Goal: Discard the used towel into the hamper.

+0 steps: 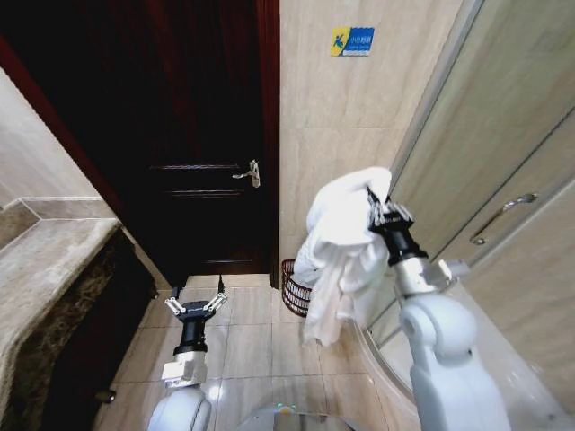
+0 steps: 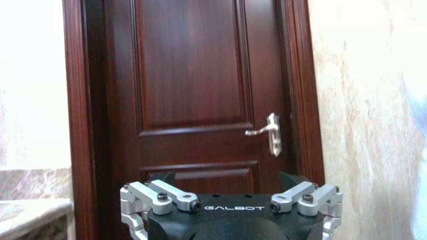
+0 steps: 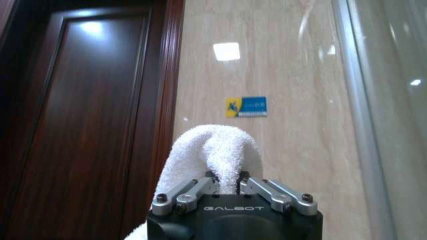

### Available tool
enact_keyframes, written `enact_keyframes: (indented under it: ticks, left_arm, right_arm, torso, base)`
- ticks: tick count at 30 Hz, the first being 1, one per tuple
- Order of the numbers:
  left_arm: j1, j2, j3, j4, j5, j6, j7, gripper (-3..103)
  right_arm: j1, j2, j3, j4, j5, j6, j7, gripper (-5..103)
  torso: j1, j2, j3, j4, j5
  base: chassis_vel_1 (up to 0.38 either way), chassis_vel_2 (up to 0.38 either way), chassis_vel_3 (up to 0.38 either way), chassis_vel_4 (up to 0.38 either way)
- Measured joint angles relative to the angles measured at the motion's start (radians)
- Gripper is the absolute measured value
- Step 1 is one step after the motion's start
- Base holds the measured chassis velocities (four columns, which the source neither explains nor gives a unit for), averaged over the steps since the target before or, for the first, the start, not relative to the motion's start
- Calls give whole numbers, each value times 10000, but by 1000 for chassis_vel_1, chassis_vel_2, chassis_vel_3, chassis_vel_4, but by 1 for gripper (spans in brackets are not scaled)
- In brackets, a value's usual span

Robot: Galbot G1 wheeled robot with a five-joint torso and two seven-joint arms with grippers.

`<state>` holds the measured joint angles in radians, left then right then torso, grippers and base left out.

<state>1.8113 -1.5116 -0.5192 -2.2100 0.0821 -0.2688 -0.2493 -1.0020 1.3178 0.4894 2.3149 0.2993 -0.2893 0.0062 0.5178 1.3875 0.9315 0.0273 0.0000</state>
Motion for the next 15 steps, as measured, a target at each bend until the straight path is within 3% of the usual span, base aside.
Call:
enact_keyframes:
  ticks: [8, 15]
  left_arm:
    - [86, -176, 81, 398, 283, -160, -39, 100]
    - [91, -115, -8, 408, 272, -172, -104, 100]
  right_arm:
    - [2474, -483, -274, -884, 779, -620, 200, 12]
    - [4156, -984, -758, -1942, 997, -702, 282, 12]
  torso:
    - [-1, -1, -2, -1, -2]
    - [-2, -3, -2, 0, 2]
  base:
    - [0, 0, 0, 0]
    - [0, 0, 0, 0]
